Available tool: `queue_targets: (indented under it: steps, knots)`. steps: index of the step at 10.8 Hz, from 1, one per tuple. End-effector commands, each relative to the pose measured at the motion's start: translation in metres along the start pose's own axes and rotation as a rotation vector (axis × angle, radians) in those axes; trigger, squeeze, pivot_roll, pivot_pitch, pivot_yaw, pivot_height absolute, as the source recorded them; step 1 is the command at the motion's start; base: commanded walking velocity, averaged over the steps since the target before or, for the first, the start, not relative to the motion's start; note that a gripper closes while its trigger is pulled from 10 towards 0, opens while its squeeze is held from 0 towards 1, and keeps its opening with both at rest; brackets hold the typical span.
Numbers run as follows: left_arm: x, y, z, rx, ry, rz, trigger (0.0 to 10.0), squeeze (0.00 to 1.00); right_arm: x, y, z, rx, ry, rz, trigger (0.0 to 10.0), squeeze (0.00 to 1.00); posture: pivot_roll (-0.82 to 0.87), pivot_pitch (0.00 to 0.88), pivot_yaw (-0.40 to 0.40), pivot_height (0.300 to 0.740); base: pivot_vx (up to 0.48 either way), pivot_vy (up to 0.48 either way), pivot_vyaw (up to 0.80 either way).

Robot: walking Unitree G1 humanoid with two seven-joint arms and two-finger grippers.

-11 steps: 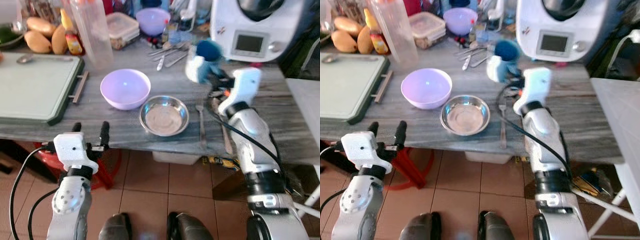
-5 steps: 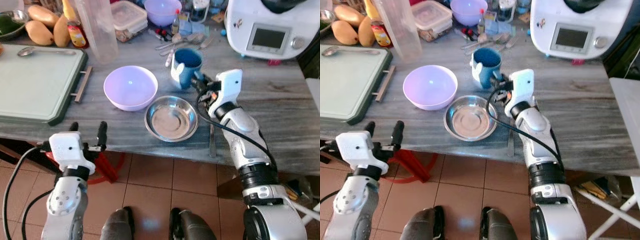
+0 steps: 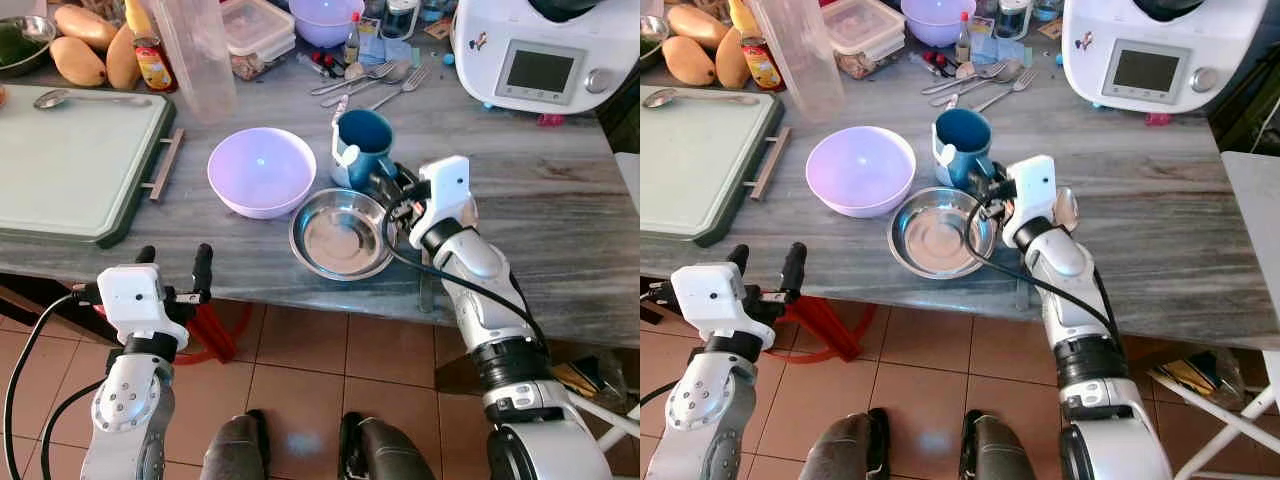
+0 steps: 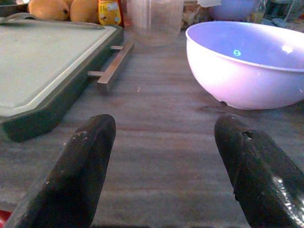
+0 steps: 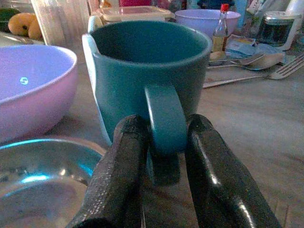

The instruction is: Setting the table

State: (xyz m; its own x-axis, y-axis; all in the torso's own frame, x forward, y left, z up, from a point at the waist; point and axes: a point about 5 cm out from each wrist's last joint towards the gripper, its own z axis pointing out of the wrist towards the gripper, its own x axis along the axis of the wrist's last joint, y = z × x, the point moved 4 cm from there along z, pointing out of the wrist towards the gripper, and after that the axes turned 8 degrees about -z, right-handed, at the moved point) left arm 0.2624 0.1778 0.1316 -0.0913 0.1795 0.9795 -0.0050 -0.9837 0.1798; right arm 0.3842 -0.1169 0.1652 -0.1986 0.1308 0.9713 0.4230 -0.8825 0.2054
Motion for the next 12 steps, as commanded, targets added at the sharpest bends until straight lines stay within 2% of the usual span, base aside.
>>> queue_targets:
  steps: [1,6,7,10,11,12]
  knots:
    - [0.004,-0.001,-0.001,0.002,0.009,0.011,10.0,0.00,-0.002,0.001,-0.004,-0.001,-0.003,-0.027,10.0,1.00,0.10,0.237,-0.011,0.740,0.000,0.000,0.00]
    - [0.002,0.006,0.001,-0.018,0.013,0.001,10.0,0.00,0.024,0.007,-0.012,-0.055,0.097,-0.117,10.0,1.00,0.08,0.234,-0.014,0.740,0.000,0.000,0.00]
    - [0.003,0.004,0.003,-0.017,0.018,0.009,10.0,0.00,0.039,0.011,-0.016,-0.111,0.149,-0.126,10.0,1.00,0.08,0.231,-0.015,0.740,0.000,0.000,0.00]
    - [0.003,-0.001,0.005,-0.002,0.019,0.026,10.0,0.00,0.047,0.008,-0.033,-0.179,0.180,-0.141,10.0,1.00,0.07,0.222,-0.018,0.740,0.000,0.000,0.00]
    - [0.013,-0.003,0.007,0.014,0.088,0.073,10.0,0.00,0.050,0.006,-0.039,-0.213,0.185,-0.161,10.0,1.00,0.06,0.221,-0.021,0.740,0.000,0.000,0.00]
    - [0.017,-0.005,0.009,0.029,0.099,0.072,10.0,0.00,0.055,0.004,-0.042,-0.234,0.197,-0.182,10.0,1.00,0.06,0.224,-0.023,0.740,0.000,0.000,0.00]
